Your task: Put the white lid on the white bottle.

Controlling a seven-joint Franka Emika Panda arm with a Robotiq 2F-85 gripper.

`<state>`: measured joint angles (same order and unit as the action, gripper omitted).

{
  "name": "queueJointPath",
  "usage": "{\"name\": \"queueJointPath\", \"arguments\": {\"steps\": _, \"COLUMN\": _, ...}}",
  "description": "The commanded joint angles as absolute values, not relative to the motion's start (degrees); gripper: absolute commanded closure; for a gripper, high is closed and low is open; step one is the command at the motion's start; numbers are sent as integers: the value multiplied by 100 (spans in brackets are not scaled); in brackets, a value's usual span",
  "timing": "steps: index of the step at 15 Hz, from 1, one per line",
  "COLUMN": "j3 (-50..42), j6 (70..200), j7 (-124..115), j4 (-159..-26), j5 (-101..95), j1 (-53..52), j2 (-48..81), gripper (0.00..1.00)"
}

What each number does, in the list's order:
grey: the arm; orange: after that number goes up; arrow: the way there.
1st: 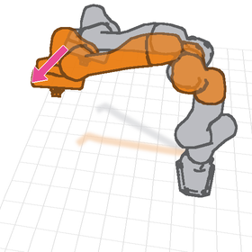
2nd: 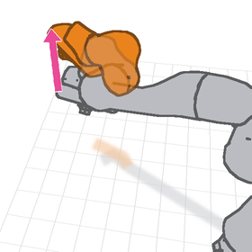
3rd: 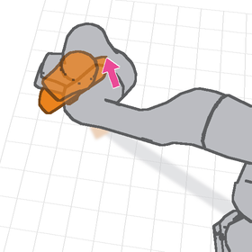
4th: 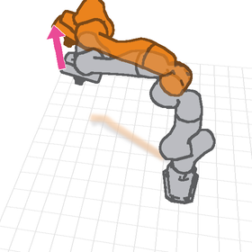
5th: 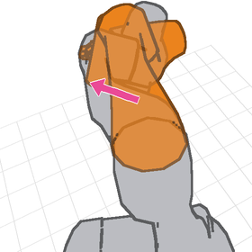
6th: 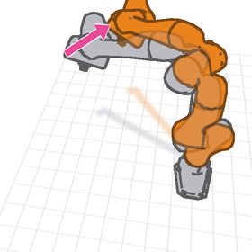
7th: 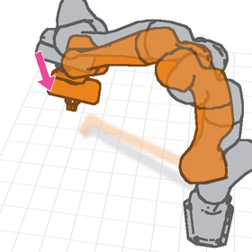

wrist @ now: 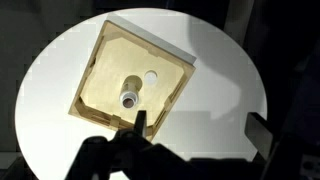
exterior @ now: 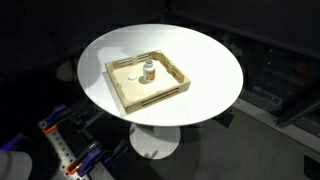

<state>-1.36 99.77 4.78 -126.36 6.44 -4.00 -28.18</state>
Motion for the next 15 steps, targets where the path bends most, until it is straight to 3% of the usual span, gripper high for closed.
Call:
{"name": "queueJointPath", "arguments": {"steps": 1, "j3": -90, "j6": 9963, "j7": 500, "j4": -12622, "j5": 666, "j1": -339, "j2": -2813, "gripper": 0}}
{"name": "queueJointPath", "arguments": {"steps": 15, "j3": -12, "j6": 10124, "j7": 306, "j4": -12545, "j5": 602, "j1": -289, "j2": -2641, "gripper": 0}}
